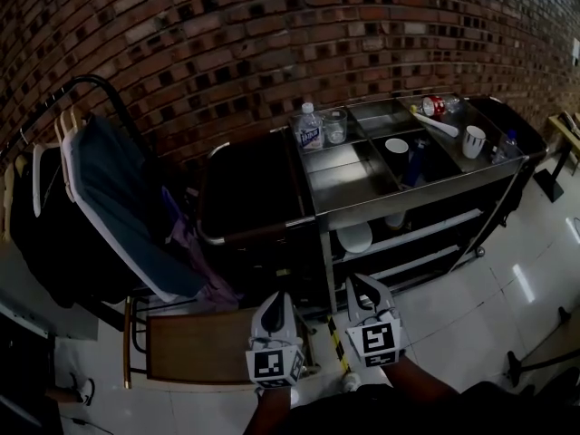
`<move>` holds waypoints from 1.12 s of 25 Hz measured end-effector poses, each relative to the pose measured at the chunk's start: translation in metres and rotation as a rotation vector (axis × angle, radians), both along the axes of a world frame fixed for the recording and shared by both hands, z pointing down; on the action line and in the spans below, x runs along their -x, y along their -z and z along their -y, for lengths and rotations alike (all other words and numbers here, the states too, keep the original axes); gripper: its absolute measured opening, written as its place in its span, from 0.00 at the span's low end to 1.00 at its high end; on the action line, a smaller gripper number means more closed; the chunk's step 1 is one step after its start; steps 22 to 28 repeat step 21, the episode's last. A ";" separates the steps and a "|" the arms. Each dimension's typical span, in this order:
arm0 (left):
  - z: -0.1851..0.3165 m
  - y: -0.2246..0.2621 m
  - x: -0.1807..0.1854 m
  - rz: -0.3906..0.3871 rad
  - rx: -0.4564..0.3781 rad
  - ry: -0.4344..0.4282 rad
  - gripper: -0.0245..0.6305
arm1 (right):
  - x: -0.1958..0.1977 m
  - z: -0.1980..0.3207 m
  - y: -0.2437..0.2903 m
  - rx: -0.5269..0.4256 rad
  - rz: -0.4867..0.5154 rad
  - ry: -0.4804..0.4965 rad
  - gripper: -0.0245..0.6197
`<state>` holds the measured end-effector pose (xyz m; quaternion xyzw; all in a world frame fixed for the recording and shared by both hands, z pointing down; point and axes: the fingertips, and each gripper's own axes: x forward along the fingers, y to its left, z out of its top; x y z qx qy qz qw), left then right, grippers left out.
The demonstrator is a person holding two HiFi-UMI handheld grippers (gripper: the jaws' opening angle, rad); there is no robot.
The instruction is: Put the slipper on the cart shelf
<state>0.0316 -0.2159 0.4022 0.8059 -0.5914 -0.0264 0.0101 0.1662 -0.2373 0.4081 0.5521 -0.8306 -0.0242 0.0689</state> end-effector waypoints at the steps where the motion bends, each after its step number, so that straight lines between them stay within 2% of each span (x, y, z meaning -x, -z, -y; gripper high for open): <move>1: -0.001 0.000 0.001 -0.002 0.004 0.003 0.06 | 0.001 -0.001 0.001 -0.003 0.000 0.000 0.04; 11: 0.000 0.010 -0.004 0.001 -0.007 -0.001 0.06 | 0.018 -0.014 0.011 -0.085 -0.033 0.081 0.04; 15: 0.000 0.007 -0.008 0.001 -0.006 -0.005 0.06 | 0.017 -0.015 0.008 -0.077 -0.012 0.088 0.04; 28: 0.001 0.006 -0.008 0.020 -0.011 0.000 0.06 | 0.019 -0.017 0.022 -0.107 -0.048 0.096 0.04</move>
